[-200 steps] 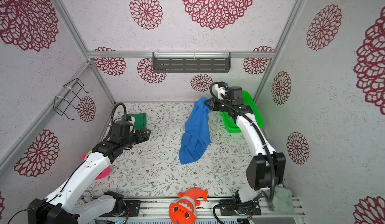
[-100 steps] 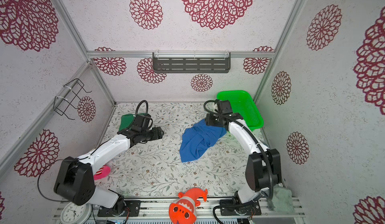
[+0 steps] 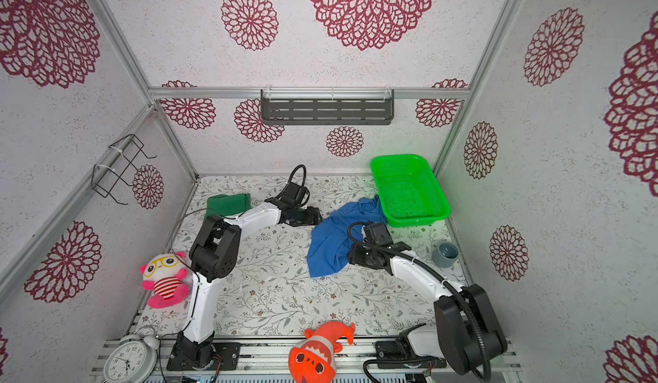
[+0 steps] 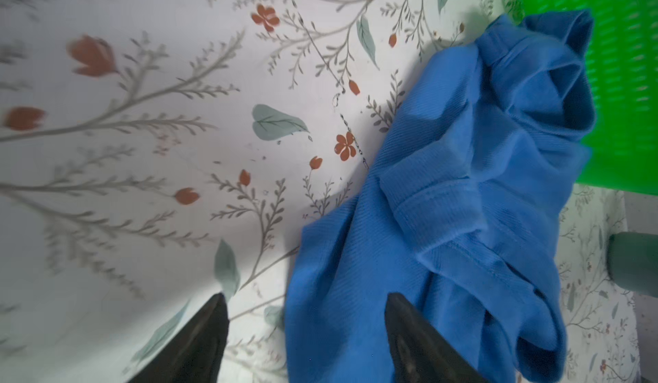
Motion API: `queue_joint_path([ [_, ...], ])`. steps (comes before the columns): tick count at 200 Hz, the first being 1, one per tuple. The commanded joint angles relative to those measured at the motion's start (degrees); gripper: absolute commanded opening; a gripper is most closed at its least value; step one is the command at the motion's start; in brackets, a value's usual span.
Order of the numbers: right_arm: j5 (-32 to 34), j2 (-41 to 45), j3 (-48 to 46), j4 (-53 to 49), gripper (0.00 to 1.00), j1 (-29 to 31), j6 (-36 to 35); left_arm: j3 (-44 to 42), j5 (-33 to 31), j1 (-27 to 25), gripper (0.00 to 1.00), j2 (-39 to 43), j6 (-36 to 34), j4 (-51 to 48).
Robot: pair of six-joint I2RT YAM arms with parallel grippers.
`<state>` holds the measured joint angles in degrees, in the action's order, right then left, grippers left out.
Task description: Fold and stack the tank tops
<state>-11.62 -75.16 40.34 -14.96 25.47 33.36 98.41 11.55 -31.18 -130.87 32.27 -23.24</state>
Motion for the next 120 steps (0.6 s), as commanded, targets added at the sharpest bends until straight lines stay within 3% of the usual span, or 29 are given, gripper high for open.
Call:
queue_joint_path([
  [1, -1.70, 1.29, -2.59, 9.01, 0.60, 2.15, 6.11, 3.43, 1.04, -1.89, 0.63, -3.04, 2.05, -1.58],
  [25, -1.33, -1.14, -3.87, 14.22, 0.60, 4.54, 8.40, 2.82, 1.64, -1.96, 0.45, -3.81, 4.19, 0.15],
  [57, -0.59, -7.23, -2.93, 18.62, 0.59, 7.00, 8.97, -2.24, -0.18, -1.22, 0.00, 0.60, 5.81, 6.46],
  [82, -0.78, -12.21, -0.39, 20.12, 0.49, 7.90, 8.99, -7.32, -0.85, 0.83, 0.00, 5.74, 6.80, 9.87],
  [120, -1.58, -16.94, 9.24, 14.75, 0.10, 7.95, 3.17, -19.31, -7.55, 5.77, 0.00, 19.73, 5.19, 10.72],
])
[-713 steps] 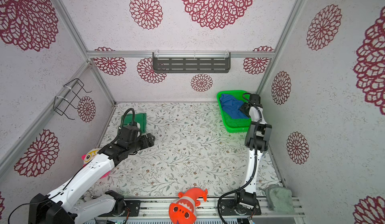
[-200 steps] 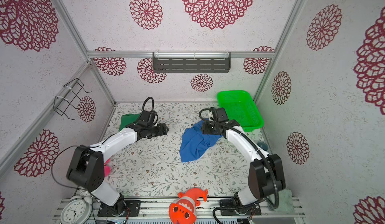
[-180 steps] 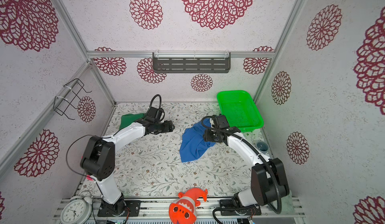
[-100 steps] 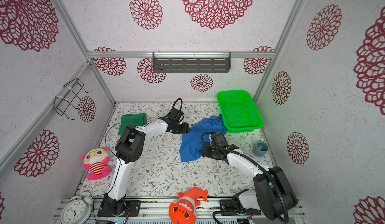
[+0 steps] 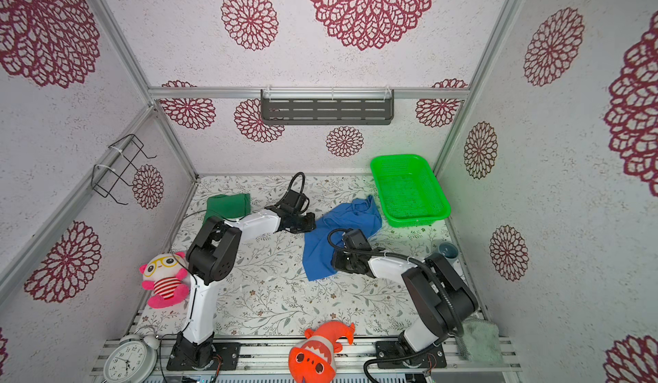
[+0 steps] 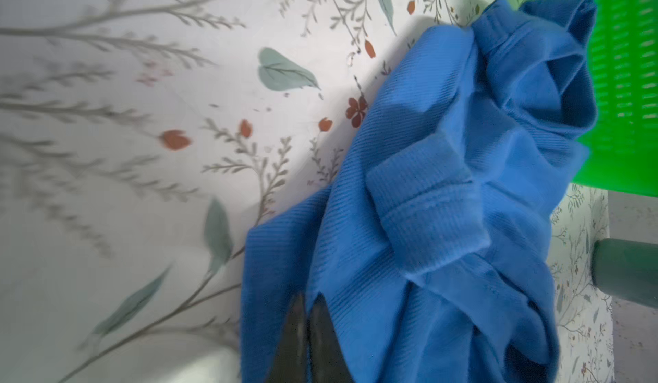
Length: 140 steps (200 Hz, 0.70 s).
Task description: Fold and stack the tank tops
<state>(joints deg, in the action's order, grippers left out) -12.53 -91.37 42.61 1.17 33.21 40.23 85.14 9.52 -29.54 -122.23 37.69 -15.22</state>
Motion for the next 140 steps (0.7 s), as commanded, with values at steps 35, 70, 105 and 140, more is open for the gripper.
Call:
queue_joint_path([
  [35, -2.00, -3.24, 17.84, -9.71, 0.00, -0.05, -11.81, -21.95, -16.06, 8.00, 0.00, 30.38, 0.13, 2.38],
  [70, -0.38, -2.39, 23.46, -18.05, 0.00, -1.31, -18.85, -32.89, -22.95, 7.86, 0.00, 43.79, 4.18, -3.08],
  [105, -0.77, 1.94, 20.79, -18.22, 0.00, -8.91, -17.48, -35.92, -20.74, 7.79, 0.00, 44.06, 5.02, -2.98],
  [140, -5.09, -0.33, 21.63, -16.80, 0.25, -13.99, -15.71, -28.27, -10.25, 3.55, 0.16, 33.10, 0.78, -4.20],
])
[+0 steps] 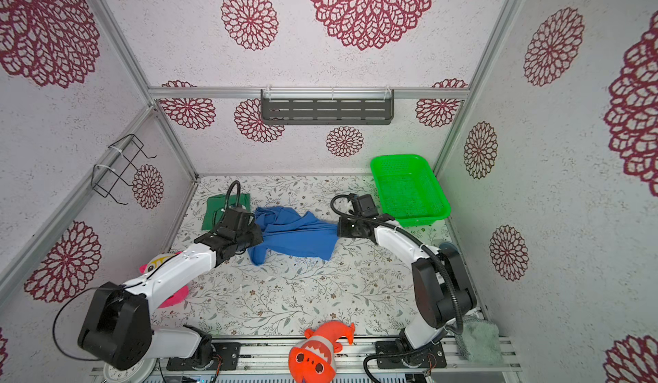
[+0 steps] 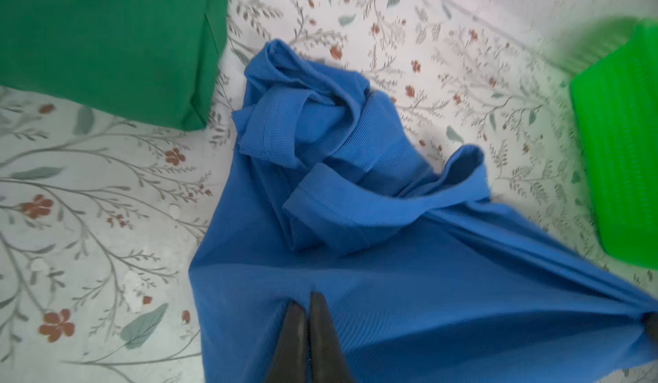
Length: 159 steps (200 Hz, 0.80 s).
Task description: Fold and stack the tank tops
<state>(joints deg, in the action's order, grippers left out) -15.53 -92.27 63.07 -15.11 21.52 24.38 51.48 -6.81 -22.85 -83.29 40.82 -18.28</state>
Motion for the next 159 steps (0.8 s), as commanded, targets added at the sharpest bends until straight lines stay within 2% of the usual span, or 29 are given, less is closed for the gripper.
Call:
queue_joint_path([
  [1, -2.12, 0.49, 1.18, -0.48, 0.27, -2.28, 0.14, 5.65, 6.13, -3.33, 0.18, -6.06, -2.46, -1.27],
  [11, -2.33, -0.07, 1.50, -0.80, 0.41, -2.41, 0.06, 7.46, 6.27, -4.52, 0.36, -7.30, -3.62, -4.53],
  [27, -2.70, -0.11, 1.42, -2.75, 0.52, -2.40, -0.76, 7.25, 5.58, -5.99, 0.64, -4.99, -4.51, -8.15],
  [39, -2.00, 0.54, 0.72, -4.58, 0.55, -2.39, -1.49, 5.38, 4.72, -6.30, 0.77, -0.98, -3.78, -10.60],
  [50, -1.20, 1.50, -0.13, -6.59, 0.56, -2.43, -2.05, 3.31, 3.97, -6.27, 0.83, 3.10, -1.93, -13.03],
  [70, -0.56, 3.91, -2.80, -8.83, 0.56, -2.45, -2.00, -1.04, 3.45, -6.29, 0.84, 9.37, 3.52, -17.24],
  [86, -0.31, 6.01, -5.59, -9.01, 0.56, -2.44, -1.30, -6.11, 5.36, -6.39, 0.80, 12.32, 8.84, -16.06],
  [112, -0.44, 7.88, -8.66, -8.19, 0.56, -2.42, 0.16, -14.80, 8.83, -6.30, 0.62, 13.41, 19.41, -4.20],
  [123, -0.95, 8.31, -9.63, -7.54, 0.56, -2.37, 0.75, -17.33, 8.52, -6.39, 0.45, 13.33, 24.10, 1.82],
  [129, -1.24, 8.55, -10.23, -7.11, 0.56, -2.33, 1.13, -18.67, 8.41, -6.42, 0.41, 13.25, 26.56, 5.72],
  [139, -1.60, 8.91, -11.08, -6.57, 0.56, -2.29, 1.52, -20.35, 7.75, -6.44, 0.41, 12.87, 30.50, 10.19],
  [159, -1.46, 9.64, -12.66, -5.86, 0.56, -2.27, 1.90, -21.40, 4.92, -6.67, 0.49, 11.72, 35.46, 13.35],
])
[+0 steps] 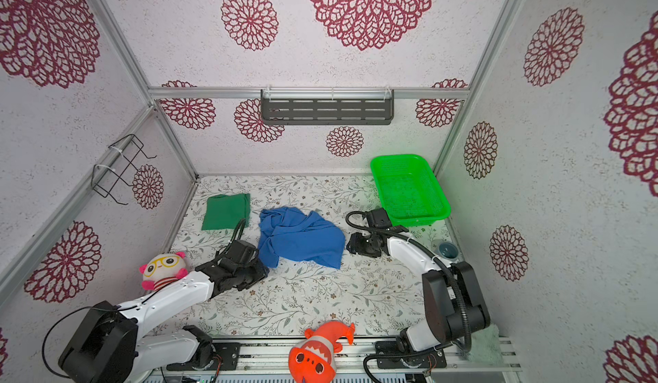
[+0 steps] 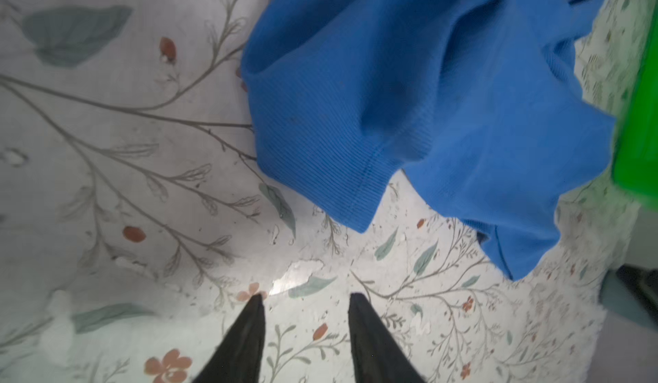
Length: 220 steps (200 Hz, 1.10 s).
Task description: Fold and stack the tank tops
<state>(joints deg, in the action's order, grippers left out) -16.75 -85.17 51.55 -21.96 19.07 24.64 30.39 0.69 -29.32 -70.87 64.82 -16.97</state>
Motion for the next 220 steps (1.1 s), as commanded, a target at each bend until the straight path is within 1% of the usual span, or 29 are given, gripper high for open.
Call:
queue_joint_path([
  [1, -0.22, 2.58, -1.17, 1.01, 0.56, 0.18, 1.63, -0.36, -2.64, -0.16, 0.49, -0.77, 11.64, 12.13],
  [19, 0.05, 3.23, -2.44, 2.03, 0.56, 0.22, 2.02, -1.48, -3.61, -0.13, 0.51, -2.12, 14.46, 14.48],
  [34, -0.03, 3.75, -3.29, 3.06, 0.56, 0.18, 2.24, -2.81, -4.53, -0.42, 0.47, -3.49, 15.67, 17.18],
  [51, -0.11, 3.95, -3.61, 3.03, 0.56, 0.18, 2.12, -3.86, -3.63, -0.47, 0.45, -5.36, 17.21, 19.78],
  [87, -0.06, 5.45, -4.71, 2.66, 0.56, 0.19, 2.22, -2.17, -2.62, -2.22, 0.44, -9.15, 17.89, 19.31],
  [119, -3.70, 7.53, -9.02, 7.08, 0.56, 1.07, 6.14, -1.89, -4.07, -2.60, 0.40, -11.67, 18.17, 21.32],
  [142, -4.36, 7.52, -11.33, 11.29, 0.56, 4.74, 9.73, -0.06, -3.61, -2.62, 0.31, -13.78, 17.24, 21.42],
  [154, -3.46, 6.93, -11.88, 13.35, 0.56, 6.86, 11.36, 0.61, -3.35, -2.61, 0.24, -14.59, 17.01, 21.28],
  [169, -1.41, 5.67, -12.00, 15.21, 0.55, 8.94, 12.76, 0.82, -3.31, -2.60, 0.18, -14.95, 16.75, 21.37],
  [198, 2.16, 2.91, -12.01, 17.43, 0.52, 10.78, 13.98, 0.56, -4.08, -2.62, 0.09, -13.88, 16.14, 20.20],
  [220, 3.41, 1.06, -11.67, 18.97, 0.47, 11.57, 15.15, -0.17, -4.87, -2.58, 0.02, -12.50, 15.96, 19.44],
])
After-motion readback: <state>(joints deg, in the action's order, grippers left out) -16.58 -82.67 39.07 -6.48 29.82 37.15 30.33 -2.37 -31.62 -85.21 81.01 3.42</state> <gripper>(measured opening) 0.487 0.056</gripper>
